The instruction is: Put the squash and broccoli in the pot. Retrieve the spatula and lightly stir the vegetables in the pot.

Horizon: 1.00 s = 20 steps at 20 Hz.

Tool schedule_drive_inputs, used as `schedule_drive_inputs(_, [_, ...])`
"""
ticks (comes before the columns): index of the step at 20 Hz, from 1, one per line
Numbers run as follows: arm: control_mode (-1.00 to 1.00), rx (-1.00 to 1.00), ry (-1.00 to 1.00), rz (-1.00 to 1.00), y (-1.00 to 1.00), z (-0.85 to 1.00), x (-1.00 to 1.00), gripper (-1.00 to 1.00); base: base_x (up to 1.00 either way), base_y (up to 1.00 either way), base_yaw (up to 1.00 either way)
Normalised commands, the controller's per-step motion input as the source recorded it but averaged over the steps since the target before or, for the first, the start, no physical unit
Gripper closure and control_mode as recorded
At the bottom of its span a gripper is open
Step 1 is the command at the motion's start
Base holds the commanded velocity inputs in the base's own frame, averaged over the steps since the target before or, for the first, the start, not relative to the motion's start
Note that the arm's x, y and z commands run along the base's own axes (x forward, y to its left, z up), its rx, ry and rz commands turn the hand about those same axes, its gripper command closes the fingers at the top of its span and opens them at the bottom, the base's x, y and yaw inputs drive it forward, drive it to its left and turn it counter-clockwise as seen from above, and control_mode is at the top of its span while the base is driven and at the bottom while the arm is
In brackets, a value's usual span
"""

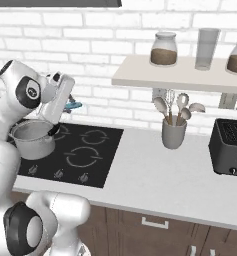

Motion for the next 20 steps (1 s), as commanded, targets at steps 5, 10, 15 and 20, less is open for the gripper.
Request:
schedule_drive_inputs(5, [-1.0,-0.3,-0.2,0.23,1.0,0.31,0.11,1.0,0.0,0.0,0.0])
schedule_drive_inputs(10, [-1.0,-0.32,-0.05,0.13,0.86,0.04,0.5,1.0,0.0,0.0,0.0])
schedule_drive_inputs(15, [-1.0,-0.49,0.04,0.08,0.43,-0.19,0.57,1.0,0.0,0.0,0.0])
schedule_drive_inputs(20, [-1.0,-0.37,0.13,0.13,0.88,-0.24,0.27,1.0,0.0,0.0,0.0])
